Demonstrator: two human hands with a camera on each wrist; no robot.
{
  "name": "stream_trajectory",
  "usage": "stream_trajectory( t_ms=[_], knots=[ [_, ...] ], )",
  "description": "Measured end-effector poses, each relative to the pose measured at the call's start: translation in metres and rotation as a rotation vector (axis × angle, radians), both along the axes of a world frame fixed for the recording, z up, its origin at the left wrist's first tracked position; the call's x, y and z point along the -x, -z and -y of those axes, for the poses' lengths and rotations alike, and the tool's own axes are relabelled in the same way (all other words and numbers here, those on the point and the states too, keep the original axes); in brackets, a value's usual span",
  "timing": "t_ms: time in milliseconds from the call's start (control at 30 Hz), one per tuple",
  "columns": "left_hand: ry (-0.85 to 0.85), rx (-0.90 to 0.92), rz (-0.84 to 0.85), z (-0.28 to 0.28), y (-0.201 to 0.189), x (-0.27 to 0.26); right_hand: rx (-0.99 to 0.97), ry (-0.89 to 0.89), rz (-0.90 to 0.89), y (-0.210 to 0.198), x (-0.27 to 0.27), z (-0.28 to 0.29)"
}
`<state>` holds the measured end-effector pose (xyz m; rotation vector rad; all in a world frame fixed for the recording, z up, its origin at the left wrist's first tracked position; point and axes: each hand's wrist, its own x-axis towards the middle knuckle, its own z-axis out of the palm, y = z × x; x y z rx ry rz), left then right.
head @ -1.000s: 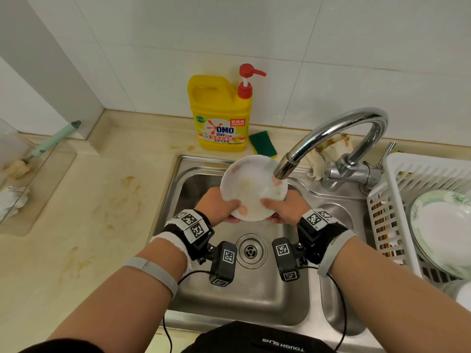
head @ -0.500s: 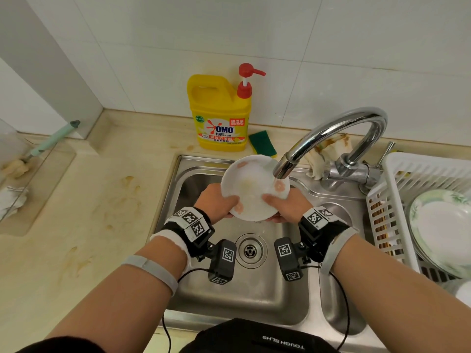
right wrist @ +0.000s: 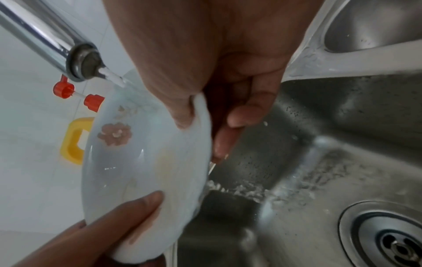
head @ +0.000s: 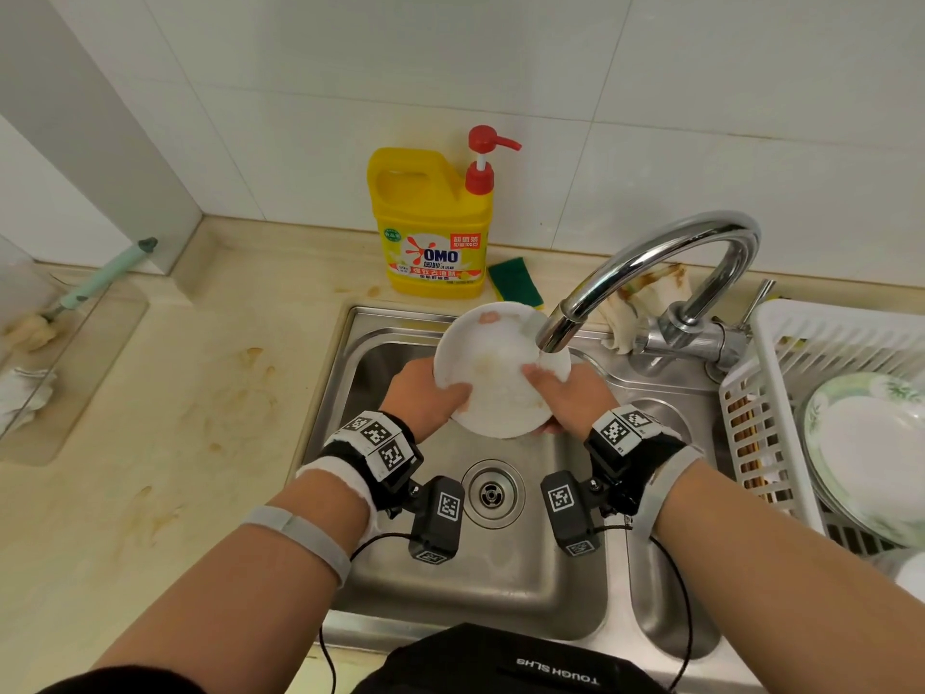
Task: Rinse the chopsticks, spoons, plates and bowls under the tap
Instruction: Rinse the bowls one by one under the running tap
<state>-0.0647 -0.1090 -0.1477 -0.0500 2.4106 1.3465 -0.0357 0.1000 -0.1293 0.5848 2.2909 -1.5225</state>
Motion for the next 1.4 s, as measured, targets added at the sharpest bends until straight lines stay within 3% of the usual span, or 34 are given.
stream_trajectory(
  t_ms=[67, 200, 333, 500, 667, 833, 967, 1100, 1233, 1400],
  knots=[
    [-0.072, -0.128, 0.067, -0.002, 0.001, -0.004, 0.016, 0.003, -0.026, 0.005, -0.002, 0.002],
    [-0.188, -0.456, 0.448, -0.017, 0.002, -0.021, 0.175, 0.113, -0.012, 0.028, -0.008, 0.014],
    [-0.204, -0.639, 0.495, -0.021, 0.0, -0.03, 0.338, 0.185, 0.051, 0.037, -0.015, 0.022],
    [-0.209, -0.505, 0.41, -0.016, 0.0, -0.019, 0.266, 0.201, 0.139, 0.028, -0.006, 0.015],
    [-0.057, -0.264, 0.311, -0.005, -0.007, -0.007, 0.158, 0.234, 0.189, 0.018, 0.008, 0.005],
    [0.029, -0.142, 0.225, -0.004, -0.016, -0.003, 0.053, 0.123, 0.228, 0.009, 0.011, 0.006],
    [0.034, -0.074, 0.189, -0.003, -0.017, 0.0, 0.072, -0.019, 0.139, 0.014, 0.001, 0.001],
    [0.046, -0.05, 0.184, -0.003, -0.016, -0.001, 0.06, 0.003, 0.097, 0.013, 0.0, -0.003],
    [0.068, 0.009, 0.149, -0.003, -0.017, -0.001, 0.073, 0.166, 0.127, 0.002, 0.005, 0.001],
    [0.071, 0.055, 0.093, -0.001, -0.013, 0.0, -0.013, 0.106, 0.069, 0.001, 0.002, 0.002]
  ],
)
